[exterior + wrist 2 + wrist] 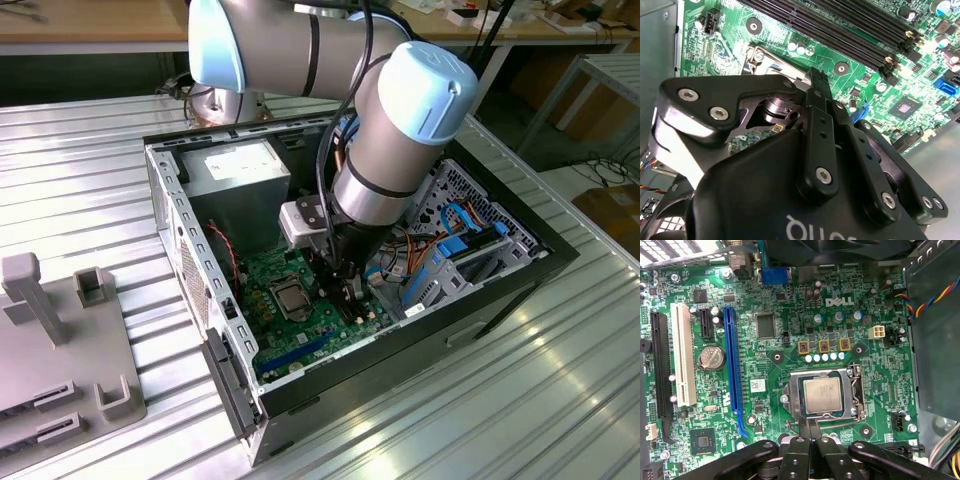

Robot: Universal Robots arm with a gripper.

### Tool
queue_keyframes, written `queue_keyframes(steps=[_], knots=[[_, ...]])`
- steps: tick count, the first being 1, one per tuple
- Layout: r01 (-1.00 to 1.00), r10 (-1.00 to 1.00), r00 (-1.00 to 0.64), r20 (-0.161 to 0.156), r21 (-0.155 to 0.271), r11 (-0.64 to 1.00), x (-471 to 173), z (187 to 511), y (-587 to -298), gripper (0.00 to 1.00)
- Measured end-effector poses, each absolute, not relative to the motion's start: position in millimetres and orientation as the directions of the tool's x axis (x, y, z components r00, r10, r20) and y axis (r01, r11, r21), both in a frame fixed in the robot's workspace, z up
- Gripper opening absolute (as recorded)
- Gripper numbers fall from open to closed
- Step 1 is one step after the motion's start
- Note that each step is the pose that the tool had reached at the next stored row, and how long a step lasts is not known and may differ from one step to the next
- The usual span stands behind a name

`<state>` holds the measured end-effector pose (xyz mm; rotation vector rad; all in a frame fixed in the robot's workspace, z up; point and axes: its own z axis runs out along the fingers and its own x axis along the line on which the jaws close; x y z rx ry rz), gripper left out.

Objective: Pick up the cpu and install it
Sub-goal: 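Install the first cpu locking lever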

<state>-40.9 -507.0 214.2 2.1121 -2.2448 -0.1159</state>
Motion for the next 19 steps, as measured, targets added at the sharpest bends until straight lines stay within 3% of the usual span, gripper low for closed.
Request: queue_keyframes(steps=[19], knots=[[-0.995, -1.0, -0.022, -0.009, 0.094, 0.021, -40.1, 208.8, -507.3, 0.11]])
